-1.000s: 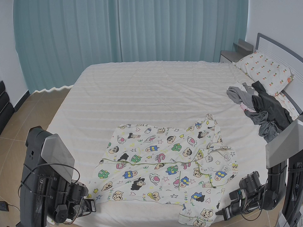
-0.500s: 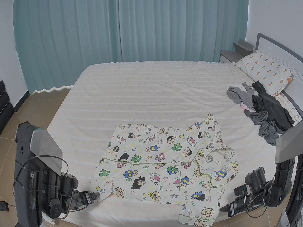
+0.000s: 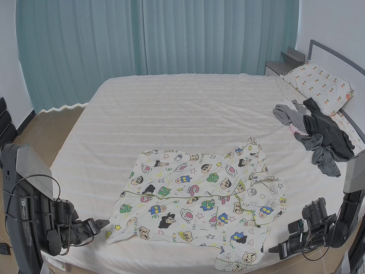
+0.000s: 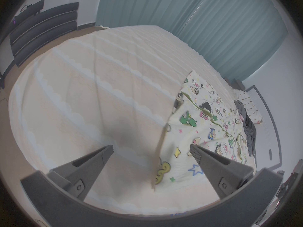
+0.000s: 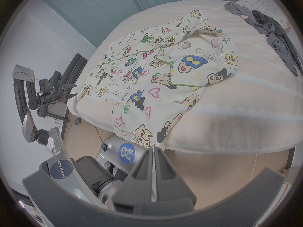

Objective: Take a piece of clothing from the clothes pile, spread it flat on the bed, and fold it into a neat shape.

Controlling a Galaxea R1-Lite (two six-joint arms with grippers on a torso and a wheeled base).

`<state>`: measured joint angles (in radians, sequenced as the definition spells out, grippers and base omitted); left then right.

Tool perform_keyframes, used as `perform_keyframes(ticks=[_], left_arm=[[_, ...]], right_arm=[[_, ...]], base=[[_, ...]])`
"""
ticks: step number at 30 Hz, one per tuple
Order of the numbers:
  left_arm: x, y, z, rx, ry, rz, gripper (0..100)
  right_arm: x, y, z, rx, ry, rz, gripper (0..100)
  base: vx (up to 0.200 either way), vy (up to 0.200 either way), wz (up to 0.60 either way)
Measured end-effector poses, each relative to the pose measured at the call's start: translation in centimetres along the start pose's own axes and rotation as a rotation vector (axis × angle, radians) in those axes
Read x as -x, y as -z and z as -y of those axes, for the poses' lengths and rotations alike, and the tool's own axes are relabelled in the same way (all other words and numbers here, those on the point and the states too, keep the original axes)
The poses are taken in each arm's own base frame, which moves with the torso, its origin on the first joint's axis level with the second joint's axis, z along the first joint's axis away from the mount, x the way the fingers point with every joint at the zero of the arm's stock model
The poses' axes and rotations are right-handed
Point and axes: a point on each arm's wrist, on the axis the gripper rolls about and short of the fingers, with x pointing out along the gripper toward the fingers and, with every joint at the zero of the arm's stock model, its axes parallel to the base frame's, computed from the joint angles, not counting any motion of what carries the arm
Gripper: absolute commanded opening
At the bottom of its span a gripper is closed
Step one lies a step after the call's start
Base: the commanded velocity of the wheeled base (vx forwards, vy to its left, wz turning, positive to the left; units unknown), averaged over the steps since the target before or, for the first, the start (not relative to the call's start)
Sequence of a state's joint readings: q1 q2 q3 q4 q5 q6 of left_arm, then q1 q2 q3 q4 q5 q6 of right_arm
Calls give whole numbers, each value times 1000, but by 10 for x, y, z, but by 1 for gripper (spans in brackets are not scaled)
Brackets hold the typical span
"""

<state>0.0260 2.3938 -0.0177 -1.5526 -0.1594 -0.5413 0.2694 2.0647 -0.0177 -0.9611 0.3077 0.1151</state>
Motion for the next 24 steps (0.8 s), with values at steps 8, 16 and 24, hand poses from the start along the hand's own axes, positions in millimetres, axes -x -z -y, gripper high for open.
perform_keyframes(ticks=[8, 16, 24], left_arm=[[2, -3, 0, 47, 34, -3, 100], [4, -2, 8, 129, 76, -17, 100], [4, -1, 10, 123, 78, -16, 100]], right_arm=[[0, 0, 0, 3, -4, 4, 0], [0, 0, -2, 7, -24, 1, 0], [-1, -1, -2, 5, -38, 6, 0]], base=[[0, 0, 0], [-25, 0, 0], [-200, 0, 0]])
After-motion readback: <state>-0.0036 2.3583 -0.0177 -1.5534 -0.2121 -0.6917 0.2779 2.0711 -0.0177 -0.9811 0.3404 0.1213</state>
